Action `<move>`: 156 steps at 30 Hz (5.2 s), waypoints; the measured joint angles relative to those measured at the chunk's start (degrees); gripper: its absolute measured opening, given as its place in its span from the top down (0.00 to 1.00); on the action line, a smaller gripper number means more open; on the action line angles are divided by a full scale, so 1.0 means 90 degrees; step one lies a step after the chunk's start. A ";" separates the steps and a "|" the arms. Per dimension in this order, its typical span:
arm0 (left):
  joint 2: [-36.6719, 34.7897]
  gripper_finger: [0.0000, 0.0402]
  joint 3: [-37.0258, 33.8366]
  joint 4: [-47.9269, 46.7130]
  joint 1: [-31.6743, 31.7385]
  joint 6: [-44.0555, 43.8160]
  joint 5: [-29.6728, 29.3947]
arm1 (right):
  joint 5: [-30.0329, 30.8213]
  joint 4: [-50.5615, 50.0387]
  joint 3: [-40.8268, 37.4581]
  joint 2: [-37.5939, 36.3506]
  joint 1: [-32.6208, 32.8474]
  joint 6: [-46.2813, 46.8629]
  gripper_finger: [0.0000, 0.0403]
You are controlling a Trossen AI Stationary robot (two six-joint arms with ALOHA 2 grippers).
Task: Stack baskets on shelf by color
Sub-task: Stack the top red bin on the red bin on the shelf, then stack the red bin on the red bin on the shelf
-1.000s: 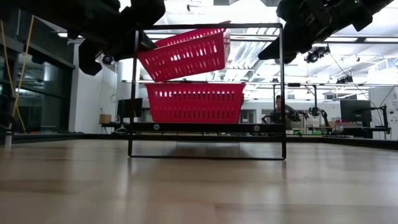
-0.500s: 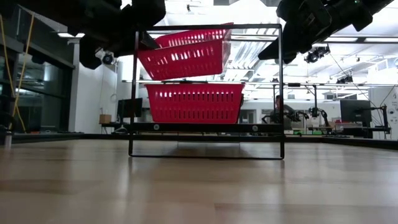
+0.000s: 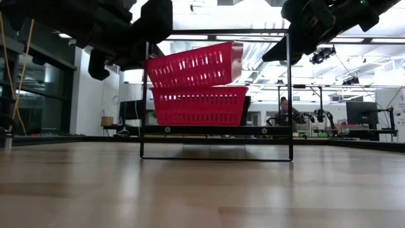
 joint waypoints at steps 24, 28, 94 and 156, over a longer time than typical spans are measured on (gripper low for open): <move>-0.1774 0.60 0.0012 -0.0148 -0.0002 0.3641 0.0408 | 0.0000 0.0007 0.0000 0.0000 0.0000 -0.0002 1.00; -0.2980 0.61 0.0012 -0.0634 0.0121 0.4523 0.1712 | -0.0002 0.0060 0.0000 0.0000 -0.0010 -0.0069 1.00; -0.1815 0.61 0.0348 -0.8610 -0.3893 -0.0262 0.8214 | -0.0561 0.0437 0.0000 -0.0005 -0.0011 0.0336 1.00; -0.1302 1.00 0.3929 -0.7919 0.3073 -0.0626 0.6036 | -0.0225 0.0214 0.0000 -0.0005 -0.0011 0.0336 1.00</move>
